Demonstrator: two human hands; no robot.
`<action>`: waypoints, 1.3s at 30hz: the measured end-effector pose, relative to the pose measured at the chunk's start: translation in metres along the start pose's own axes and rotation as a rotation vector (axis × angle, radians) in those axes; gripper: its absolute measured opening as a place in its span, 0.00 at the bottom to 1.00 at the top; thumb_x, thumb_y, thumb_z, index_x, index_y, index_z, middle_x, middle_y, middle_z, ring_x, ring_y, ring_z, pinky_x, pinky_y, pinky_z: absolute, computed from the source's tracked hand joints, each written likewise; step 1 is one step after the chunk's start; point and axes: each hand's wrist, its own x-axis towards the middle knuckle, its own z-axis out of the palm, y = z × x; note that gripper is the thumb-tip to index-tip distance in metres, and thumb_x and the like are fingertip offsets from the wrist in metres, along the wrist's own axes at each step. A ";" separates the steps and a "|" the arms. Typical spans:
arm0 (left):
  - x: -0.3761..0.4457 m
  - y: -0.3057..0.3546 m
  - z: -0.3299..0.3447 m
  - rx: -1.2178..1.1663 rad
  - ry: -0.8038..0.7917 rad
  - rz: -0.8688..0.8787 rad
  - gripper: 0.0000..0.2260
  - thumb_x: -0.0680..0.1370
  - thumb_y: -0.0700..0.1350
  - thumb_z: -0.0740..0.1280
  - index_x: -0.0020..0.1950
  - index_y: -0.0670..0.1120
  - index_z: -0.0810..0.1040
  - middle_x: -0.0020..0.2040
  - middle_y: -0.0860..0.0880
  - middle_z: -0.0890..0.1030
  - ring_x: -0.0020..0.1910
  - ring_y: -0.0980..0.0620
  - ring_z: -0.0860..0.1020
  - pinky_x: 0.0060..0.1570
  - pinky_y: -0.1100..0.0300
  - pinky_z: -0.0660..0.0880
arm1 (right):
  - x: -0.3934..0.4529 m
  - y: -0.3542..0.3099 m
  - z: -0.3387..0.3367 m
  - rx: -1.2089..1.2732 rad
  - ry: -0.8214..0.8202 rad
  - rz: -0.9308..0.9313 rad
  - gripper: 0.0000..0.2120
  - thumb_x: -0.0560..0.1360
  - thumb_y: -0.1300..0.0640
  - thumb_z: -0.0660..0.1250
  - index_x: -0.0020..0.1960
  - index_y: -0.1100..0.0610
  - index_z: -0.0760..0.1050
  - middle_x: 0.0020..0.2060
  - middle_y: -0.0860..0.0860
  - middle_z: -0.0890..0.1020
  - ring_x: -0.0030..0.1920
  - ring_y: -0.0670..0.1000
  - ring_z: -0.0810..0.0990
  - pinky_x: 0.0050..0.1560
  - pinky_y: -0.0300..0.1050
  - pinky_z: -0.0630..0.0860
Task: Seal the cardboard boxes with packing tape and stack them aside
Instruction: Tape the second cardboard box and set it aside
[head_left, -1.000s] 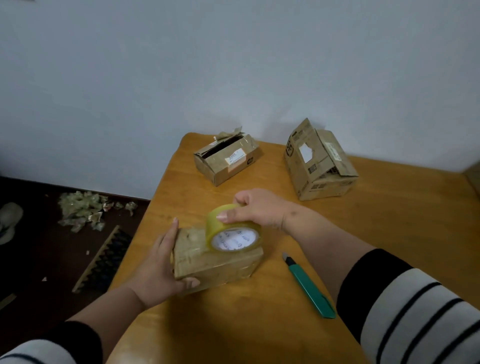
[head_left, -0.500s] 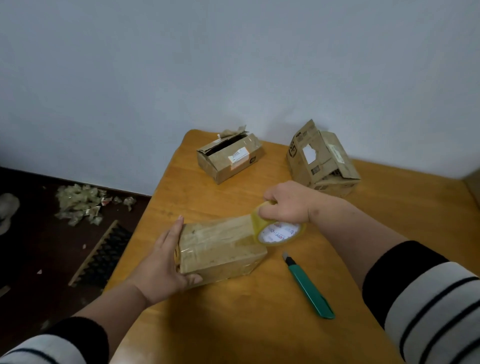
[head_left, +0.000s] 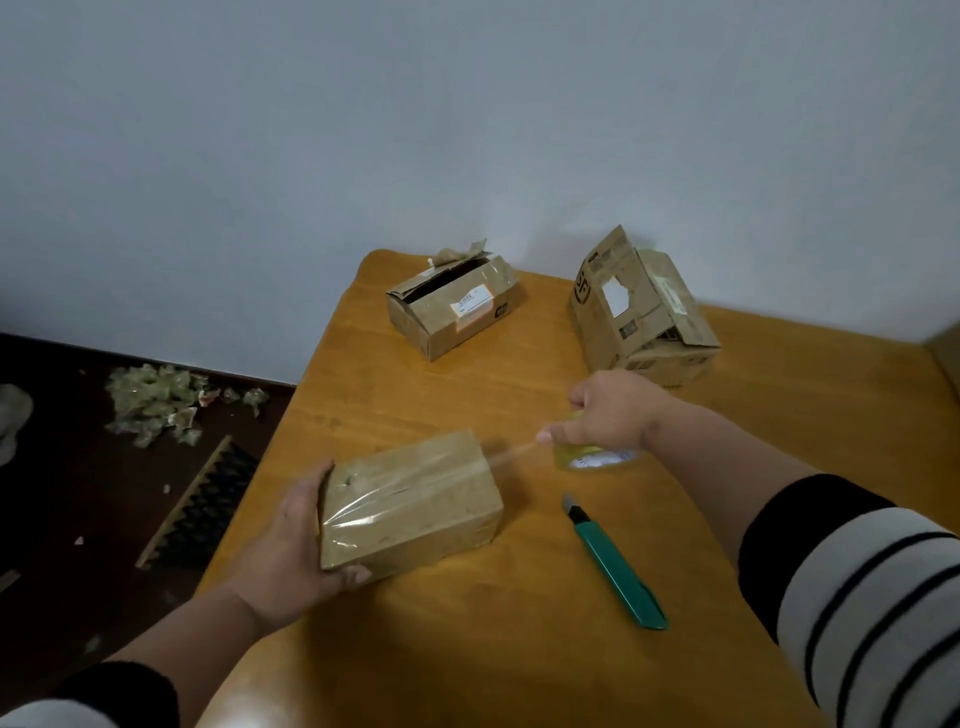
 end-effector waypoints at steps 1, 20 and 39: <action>0.001 0.000 -0.001 0.000 0.001 0.001 0.58 0.61 0.55 0.82 0.79 0.56 0.46 0.74 0.53 0.61 0.67 0.58 0.63 0.65 0.61 0.64 | 0.001 0.000 0.002 0.030 -0.002 0.014 0.48 0.66 0.24 0.64 0.73 0.57 0.69 0.68 0.54 0.75 0.66 0.55 0.75 0.63 0.52 0.74; 0.001 0.005 -0.003 0.146 -0.033 0.005 0.61 0.65 0.58 0.79 0.74 0.63 0.28 0.80 0.57 0.40 0.76 0.56 0.53 0.71 0.57 0.61 | 0.027 -0.004 0.041 -0.091 -0.101 0.122 0.41 0.66 0.23 0.60 0.63 0.54 0.76 0.58 0.51 0.80 0.56 0.52 0.77 0.54 0.50 0.76; 0.030 0.089 0.024 0.722 -0.009 0.185 0.51 0.69 0.75 0.55 0.79 0.49 0.35 0.80 0.50 0.37 0.78 0.48 0.37 0.74 0.49 0.37 | 0.029 0.001 0.071 -0.079 -0.092 0.056 0.30 0.70 0.25 0.58 0.42 0.53 0.77 0.39 0.48 0.79 0.40 0.48 0.77 0.39 0.44 0.74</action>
